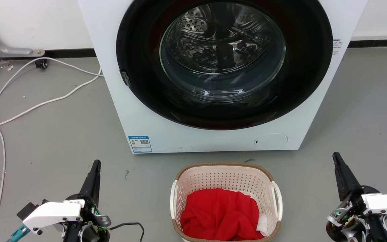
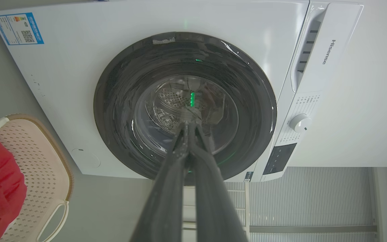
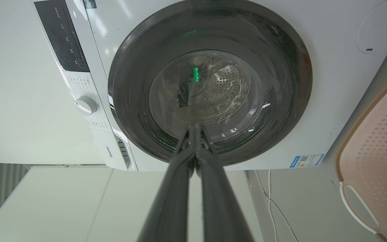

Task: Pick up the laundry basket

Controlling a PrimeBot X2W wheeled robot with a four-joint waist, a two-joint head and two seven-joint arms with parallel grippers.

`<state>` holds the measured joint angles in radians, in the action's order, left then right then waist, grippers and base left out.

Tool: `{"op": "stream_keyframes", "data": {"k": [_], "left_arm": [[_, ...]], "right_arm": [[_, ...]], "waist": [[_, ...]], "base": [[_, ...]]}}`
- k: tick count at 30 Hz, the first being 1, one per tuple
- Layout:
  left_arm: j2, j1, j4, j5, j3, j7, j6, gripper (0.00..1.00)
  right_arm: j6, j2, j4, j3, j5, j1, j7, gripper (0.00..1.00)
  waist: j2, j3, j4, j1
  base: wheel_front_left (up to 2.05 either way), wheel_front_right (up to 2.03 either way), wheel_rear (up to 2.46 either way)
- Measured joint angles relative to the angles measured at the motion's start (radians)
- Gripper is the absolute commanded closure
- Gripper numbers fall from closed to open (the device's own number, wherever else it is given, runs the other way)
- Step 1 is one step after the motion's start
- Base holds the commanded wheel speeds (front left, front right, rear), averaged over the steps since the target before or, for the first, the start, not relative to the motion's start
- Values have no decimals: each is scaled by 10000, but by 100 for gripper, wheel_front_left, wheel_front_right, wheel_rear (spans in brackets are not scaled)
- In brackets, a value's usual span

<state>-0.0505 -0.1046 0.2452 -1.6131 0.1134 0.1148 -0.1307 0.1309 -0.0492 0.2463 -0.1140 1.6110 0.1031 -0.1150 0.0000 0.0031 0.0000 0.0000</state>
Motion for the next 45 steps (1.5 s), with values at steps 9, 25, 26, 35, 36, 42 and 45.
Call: {"op": "stream_keyframes", "data": {"k": [9,25,26,35,36,42,45], "left_arm": [[0,0,0,0,0,0,0,100],[0,0,0,0,0,0,0,100],[0,0,0,0,0,0,0,100],[0,0,0,0,0,0,0,100],[0,0,0,0,0,0,0,100],[36,267,222,4,-58,-61,4,0],[40,273,165,215,-59,-228,2,0]], "right_arm": [[0,0,0,0,0,0,0,100],[0,0,0,0,0,0,0,100],[0,0,0,0,0,0,0,100],[0,0,0,0,0,0,0,100],[0,0,0,0,0,0,0,100],[-4,19,265,31,-35,-274,75,0],[-2,19,268,35,-228,-280,201,0]], "waist": [[0,0,0,0],[0,0,0,0],[0,0,0,0],[0,0,0,0],[0,0,0,0],[0,2,0,0],[0,7,3,0]], "base": [[0,0,0],[0,0,0],[0,0,0],[0,0,0],[0,0,0],[0,0,0],[0,0,0]]}}
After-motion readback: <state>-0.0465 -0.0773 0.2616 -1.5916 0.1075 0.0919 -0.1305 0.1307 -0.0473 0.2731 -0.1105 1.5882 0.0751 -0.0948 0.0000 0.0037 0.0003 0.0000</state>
